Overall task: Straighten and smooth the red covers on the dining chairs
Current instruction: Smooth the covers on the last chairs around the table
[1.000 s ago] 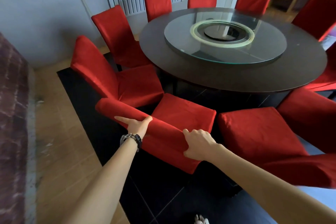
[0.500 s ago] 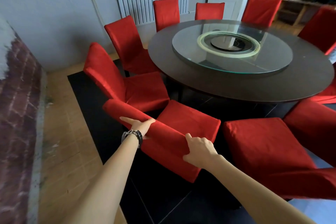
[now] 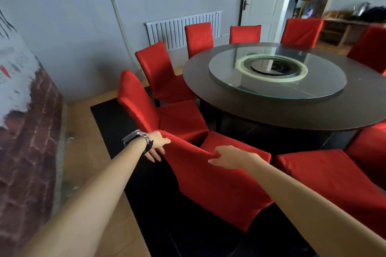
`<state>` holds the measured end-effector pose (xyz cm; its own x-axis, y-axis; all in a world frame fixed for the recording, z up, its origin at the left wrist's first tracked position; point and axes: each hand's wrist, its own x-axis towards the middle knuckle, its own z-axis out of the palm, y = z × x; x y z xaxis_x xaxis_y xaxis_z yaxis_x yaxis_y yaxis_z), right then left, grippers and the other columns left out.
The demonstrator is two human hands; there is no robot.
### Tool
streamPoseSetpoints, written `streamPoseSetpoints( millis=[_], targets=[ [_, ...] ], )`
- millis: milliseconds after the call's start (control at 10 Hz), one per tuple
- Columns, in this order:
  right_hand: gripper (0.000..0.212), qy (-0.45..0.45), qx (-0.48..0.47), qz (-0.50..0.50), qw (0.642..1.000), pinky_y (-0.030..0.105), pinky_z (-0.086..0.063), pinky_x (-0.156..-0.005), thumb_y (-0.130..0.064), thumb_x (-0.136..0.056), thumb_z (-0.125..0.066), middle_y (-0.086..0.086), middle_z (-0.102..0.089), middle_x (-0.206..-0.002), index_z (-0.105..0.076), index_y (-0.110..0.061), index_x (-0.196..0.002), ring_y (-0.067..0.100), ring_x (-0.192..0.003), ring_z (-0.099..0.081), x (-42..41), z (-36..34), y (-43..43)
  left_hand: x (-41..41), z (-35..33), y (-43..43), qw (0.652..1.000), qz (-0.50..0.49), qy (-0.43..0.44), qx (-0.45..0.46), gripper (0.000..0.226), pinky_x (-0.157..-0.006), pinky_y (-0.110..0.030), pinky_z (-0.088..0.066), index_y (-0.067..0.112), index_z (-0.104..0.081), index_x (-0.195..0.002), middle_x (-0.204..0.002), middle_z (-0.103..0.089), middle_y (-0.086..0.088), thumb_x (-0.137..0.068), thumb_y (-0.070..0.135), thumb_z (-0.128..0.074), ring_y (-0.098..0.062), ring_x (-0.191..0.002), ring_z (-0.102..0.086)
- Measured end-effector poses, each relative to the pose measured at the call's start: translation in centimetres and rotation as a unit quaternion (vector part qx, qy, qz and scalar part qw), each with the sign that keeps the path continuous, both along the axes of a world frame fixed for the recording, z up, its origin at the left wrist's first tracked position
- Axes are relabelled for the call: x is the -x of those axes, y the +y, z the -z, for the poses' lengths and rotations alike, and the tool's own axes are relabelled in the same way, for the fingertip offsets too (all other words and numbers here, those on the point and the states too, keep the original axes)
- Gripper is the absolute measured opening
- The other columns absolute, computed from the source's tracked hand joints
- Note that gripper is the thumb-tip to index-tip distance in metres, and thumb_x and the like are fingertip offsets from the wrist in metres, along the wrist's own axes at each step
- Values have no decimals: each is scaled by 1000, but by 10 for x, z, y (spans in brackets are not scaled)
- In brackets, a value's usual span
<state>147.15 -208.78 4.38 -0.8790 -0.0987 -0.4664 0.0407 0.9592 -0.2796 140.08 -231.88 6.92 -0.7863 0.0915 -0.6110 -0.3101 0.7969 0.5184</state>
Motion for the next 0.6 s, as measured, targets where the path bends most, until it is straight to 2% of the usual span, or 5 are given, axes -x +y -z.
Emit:
streamPoseSetpoints(
  millis=[100, 200, 400, 500, 600],
  targets=[
    [47, 42, 9, 7, 999, 33, -44, -84, -43, -95, -52, 9, -55, -128, -46, -12, -131, 27, -112, -56, 10, 3, -23, 27, -6, -28, 993, 51, 84, 58, 47, -61, -32, -55, 7, -36, -141, -123, -61, -11, -100, 27, -44, -26, -89, -66],
    [74, -10, 4, -11, 1000, 43, -41, -102, -50, -93, -52, 11, -40, -145, -20, -16, -150, 31, -128, -46, 12, 10, -37, 51, -1, -43, 950, 173, 191, 176, 70, -95, -35, -48, 16, -21, -151, -146, -42, -11, -92, 30, -58, -27, -123, -52],
    [84, -47, -50, -18, 997, 54, -33, -108, -51, -95, -47, 1, -8, -160, 10, -29, -152, 36, -138, -29, 16, 25, -43, 79, 22, -20, 935, 279, 143, 165, 66, -112, -26, -27, 18, -25, -151, -153, -33, -6, -94, 32, -55, -20, -139, -34],
    [75, 8, 18, 8, 1000, 50, -29, -111, -47, -96, -49, -2, -17, -158, -5, -27, -153, 29, -139, -30, 5, 24, -39, 66, 26, -16, 925, 303, 170, 151, 58, -110, -23, -25, 16, -29, -149, -153, -33, -5, -97, 32, -50, -19, -139, -34],
    [43, 106, 191, 89, 972, 23, -29, -110, -38, -97, -51, -8, -39, -148, -47, -26, -138, 10, -136, -37, -33, 7, -17, 47, 6, -46, 932, 242, 264, 53, 65, -107, -20, -26, 17, -30, -148, -150, -38, -3, -93, 38, -57, -14, -136, -37]
  ],
)
